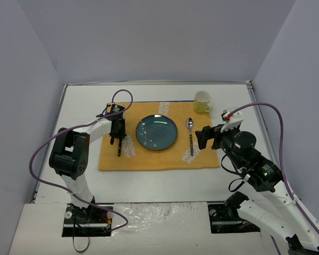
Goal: Set the dinner table for one person
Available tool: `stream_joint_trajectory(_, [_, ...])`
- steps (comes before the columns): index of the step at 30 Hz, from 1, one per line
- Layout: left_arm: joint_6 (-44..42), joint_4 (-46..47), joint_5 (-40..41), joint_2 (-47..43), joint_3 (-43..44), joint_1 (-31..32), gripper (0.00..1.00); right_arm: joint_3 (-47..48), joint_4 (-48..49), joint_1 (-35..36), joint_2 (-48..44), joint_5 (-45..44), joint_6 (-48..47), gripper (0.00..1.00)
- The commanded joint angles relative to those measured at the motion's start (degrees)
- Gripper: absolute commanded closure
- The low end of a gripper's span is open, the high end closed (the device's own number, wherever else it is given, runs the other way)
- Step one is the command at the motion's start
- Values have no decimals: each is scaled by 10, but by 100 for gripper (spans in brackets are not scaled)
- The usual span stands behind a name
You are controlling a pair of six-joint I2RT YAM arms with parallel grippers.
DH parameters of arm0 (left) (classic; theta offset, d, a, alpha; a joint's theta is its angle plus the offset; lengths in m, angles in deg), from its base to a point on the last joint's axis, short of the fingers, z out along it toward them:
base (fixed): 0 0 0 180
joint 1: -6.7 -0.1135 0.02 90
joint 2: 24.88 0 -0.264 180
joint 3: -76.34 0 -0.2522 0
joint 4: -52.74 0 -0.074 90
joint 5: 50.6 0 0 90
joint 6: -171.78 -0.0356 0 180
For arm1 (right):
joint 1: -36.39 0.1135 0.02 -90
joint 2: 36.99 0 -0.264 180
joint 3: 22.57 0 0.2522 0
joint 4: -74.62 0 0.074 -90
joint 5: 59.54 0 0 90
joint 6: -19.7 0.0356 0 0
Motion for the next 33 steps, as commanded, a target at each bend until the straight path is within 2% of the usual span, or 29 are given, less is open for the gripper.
stream_joint_trajectory(1, [-13,2,14,-24,4,-7,100,2,38,-2,-2,5,3,0])
stream_joint_trajectory(3, [-9,3,11,-22,3,-7,98,2,38,-2,-3,5,4,0])
stream_joint_trajectory(9, [0,1,11,-36,3,-8,65,6,38,-2,-5,2,3,0])
stream_joint_trajectory(18, [3,-60,21,-127,55,-7,42,24,38,-2,-17,-27,0,0])
stream_joint_trajectory(20, [-4,-84,32,-168,66,-7,35,30,34,-2,-22,-56,0,0])
stream_joint_trajectory(25, [-20,-133,67,-283,78,-10,25,50,14,-2,-42,-133,-5,0])
stream_joint_trajectory(27, [-27,-159,89,-346,72,-12,16,60,-1,-2,-56,-178,-17,0])
stream_joint_trajectory(30, [-29,-197,119,-435,62,-15,7,65,-15,-2,-75,-229,-39,0])
stream_joint_trajectory(33, [-31,-221,150,-508,41,-17,3,57,-21,-2,-101,-262,-65,0])
